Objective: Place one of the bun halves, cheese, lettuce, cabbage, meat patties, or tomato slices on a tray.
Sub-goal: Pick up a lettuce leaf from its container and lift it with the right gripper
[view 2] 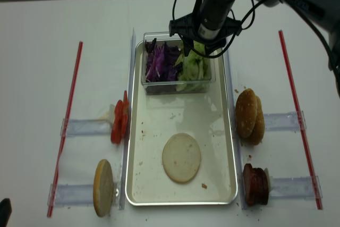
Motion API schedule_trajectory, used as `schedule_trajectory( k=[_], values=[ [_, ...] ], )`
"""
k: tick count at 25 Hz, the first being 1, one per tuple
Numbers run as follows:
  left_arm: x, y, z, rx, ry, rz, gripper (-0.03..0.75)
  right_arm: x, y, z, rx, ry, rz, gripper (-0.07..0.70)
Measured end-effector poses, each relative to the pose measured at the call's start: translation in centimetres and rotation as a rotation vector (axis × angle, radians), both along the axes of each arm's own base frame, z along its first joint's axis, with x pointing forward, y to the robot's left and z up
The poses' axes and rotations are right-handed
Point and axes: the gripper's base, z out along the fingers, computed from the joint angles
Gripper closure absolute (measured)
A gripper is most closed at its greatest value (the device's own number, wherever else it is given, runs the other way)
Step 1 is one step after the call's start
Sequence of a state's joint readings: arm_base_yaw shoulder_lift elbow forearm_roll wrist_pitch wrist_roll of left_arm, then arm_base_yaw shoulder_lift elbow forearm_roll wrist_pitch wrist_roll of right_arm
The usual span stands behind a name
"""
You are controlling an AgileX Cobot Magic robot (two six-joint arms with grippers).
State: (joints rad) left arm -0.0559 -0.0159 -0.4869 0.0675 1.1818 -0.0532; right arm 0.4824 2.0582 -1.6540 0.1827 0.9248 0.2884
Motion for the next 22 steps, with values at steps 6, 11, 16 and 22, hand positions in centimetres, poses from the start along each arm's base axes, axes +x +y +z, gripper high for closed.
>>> schedule_trajectory(
  k=[6,11,16,22],
  values=[
    [0.0,0.0,0.0,0.0,0.0,0.0,0.431,0.6,0.5,-1.3,0.033,-0.003,-0.021,0.199],
    [0.0,0.0,0.0,0.0,0.0,0.0,0.431,0.9,0.7,-2.5,0.028,0.009,-0.025,0.199],
    [0.0,0.0,0.0,0.0,0.0,0.0,0.431,1.2,0.9,-3.9,0.025,0.026,-0.031,0.2],
    [0.0,0.0,0.0,0.0,0.0,0.0,0.431,1.4,1.1,-5.0,0.035,0.044,-0.042,0.2]
  ],
)
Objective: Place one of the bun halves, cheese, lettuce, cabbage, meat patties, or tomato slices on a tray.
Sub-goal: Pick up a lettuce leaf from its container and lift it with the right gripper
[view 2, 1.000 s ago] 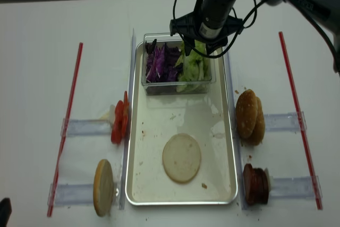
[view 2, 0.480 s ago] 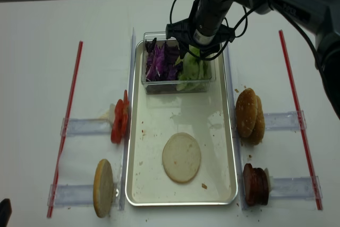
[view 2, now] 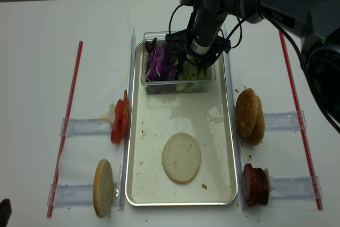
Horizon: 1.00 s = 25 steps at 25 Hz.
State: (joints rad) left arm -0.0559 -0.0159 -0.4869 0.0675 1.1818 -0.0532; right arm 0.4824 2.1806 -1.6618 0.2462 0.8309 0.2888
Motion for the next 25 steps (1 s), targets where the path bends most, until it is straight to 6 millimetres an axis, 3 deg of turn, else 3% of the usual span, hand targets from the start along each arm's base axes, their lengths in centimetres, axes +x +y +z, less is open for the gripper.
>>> schedule_trajectory(
  k=[5,20,25],
  values=[
    [0.0,0.0,0.0,0.0,0.0,0.0,0.431,0.04,0.04,-0.69,-0.006,0.014,-0.001,0.247],
    [0.0,0.0,0.0,0.0,0.0,0.0,0.431,-0.19,-0.04,-0.85,-0.019,0.039,0.016,0.555],
    [0.0,0.0,0.0,0.0,0.0,0.0,0.431,-0.29,-0.05,-0.83,-0.022,0.05,0.022,0.587]
  ],
)
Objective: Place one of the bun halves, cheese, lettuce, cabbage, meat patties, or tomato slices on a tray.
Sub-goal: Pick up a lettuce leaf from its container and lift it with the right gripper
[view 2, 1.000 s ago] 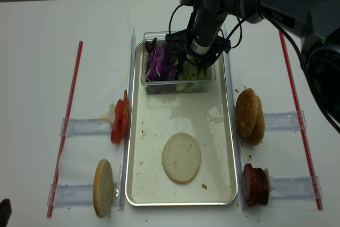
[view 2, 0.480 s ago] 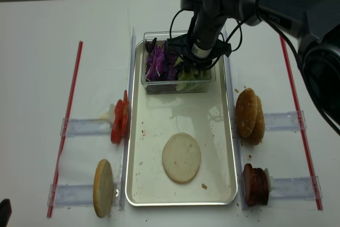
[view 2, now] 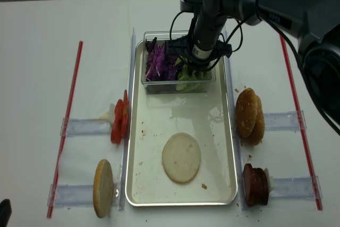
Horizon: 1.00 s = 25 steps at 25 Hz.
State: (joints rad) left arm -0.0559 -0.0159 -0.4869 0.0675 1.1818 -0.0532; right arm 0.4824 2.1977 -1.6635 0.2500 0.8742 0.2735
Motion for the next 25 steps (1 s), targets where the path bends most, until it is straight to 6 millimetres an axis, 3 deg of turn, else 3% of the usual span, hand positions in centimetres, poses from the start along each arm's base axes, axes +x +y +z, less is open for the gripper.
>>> schedule_trajectory(
  k=[19,25],
  values=[
    [0.0,0.0,0.0,0.0,0.0,0.0,0.431,0.2,0.3,3.9,-0.034,0.061,0.088,0.588],
    [0.0,0.0,0.0,0.0,0.0,0.0,0.431,-0.4,-0.3,6.4,-0.052,0.023,0.105,0.589]
  ],
)
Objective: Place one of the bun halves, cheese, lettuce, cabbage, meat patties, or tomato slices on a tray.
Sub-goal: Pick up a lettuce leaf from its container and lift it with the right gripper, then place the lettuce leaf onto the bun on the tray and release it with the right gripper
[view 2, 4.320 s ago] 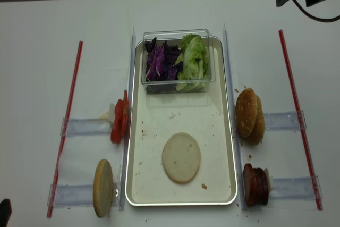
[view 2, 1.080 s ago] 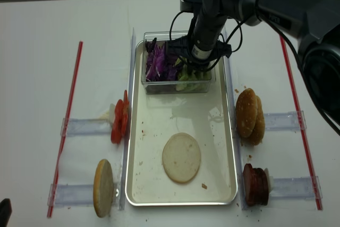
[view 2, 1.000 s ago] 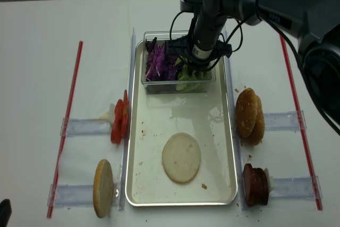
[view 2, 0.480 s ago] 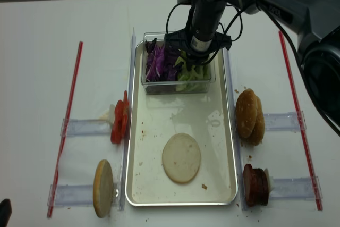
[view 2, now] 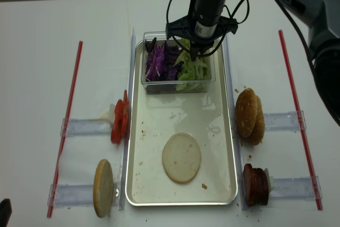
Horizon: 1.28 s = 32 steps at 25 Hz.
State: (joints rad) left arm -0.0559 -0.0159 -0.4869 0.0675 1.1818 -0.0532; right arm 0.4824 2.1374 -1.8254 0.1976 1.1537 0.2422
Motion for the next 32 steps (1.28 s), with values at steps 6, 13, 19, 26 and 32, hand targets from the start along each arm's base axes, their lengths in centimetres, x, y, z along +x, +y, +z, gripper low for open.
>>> schedule_trajectory(
  k=[6,13,19,26,32],
  values=[
    [0.0,0.0,0.0,0.0,0.0,0.0,0.431,-0.8,-0.4,2.1,0.002,-0.013,0.027,0.59],
    [0.0,0.0,0.0,0.0,0.0,0.0,0.431,-1.3,-0.6,2.9,-0.006,-0.01,0.071,0.591],
    [0.0,0.0,0.0,0.0,0.0,0.0,0.431,-2.8,0.9,4.5,0.006,-0.049,0.134,0.591],
    [0.0,0.0,0.0,0.0,0.0,0.0,0.431,-7.1,3.2,4.1,-0.028,-0.007,0.24,0.591],
    [0.0,0.0,0.0,0.0,0.0,0.0,0.431,-12.5,3.9,2.6,-0.052,0.013,0.328,0.591]
  ],
)
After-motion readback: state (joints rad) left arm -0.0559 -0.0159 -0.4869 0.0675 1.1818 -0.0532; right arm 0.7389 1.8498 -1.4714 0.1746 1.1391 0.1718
